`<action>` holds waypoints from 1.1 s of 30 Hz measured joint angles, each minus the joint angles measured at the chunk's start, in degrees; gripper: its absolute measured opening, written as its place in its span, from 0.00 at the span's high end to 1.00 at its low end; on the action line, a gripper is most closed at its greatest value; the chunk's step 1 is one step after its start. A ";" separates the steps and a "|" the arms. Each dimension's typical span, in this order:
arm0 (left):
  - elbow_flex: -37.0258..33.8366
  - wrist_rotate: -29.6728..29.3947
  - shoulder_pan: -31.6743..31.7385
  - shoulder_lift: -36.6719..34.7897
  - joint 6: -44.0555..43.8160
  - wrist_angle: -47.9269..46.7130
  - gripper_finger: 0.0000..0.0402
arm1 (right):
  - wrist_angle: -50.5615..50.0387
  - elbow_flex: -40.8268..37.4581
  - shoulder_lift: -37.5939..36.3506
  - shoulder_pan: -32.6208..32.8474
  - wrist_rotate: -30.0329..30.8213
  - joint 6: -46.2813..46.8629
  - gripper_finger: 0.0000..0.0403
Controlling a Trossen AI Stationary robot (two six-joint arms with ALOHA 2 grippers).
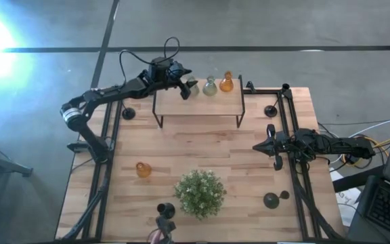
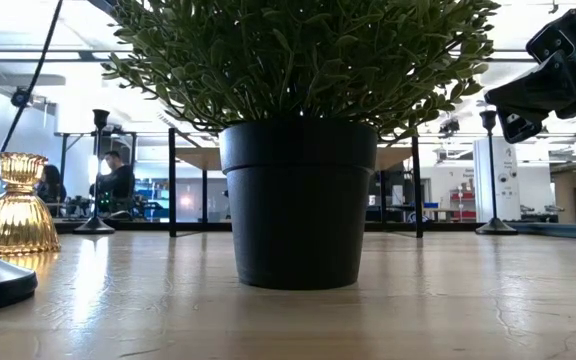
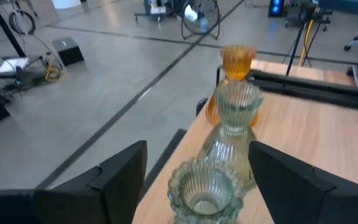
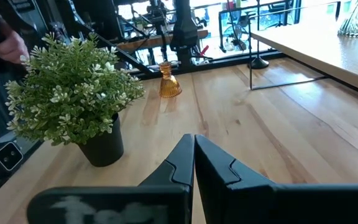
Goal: Pick & Place candle stick holders
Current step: Put the green glass candle holder on the shelf aligned with the other glass candle holder, then put the orange glass candle holder on the shelf aligned with the other glass candle holder
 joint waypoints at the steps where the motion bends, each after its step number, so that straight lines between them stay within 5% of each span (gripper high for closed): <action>1: 0.00 -0.01 0.00 -0.57 -0.04 -0.09 0.28 | 0.00 0.00 0.00 0.00 0.00 0.00 0.98; 11: 0.99 3.18 -0.39 -14.31 -0.66 -6.49 0.27 | -0.02 0.00 -0.02 0.02 -0.02 0.00 0.98; 21: 7.02 10.36 -3.85 -36.62 -2.28 -41.84 0.29 | 0.00 0.00 -0.02 0.01 0.00 0.00 0.98; 33: 7.74 2.77 -19.91 -46.65 -20.40 -76.59 0.30 | 0.00 0.00 -0.02 0.01 0.00 0.00 0.98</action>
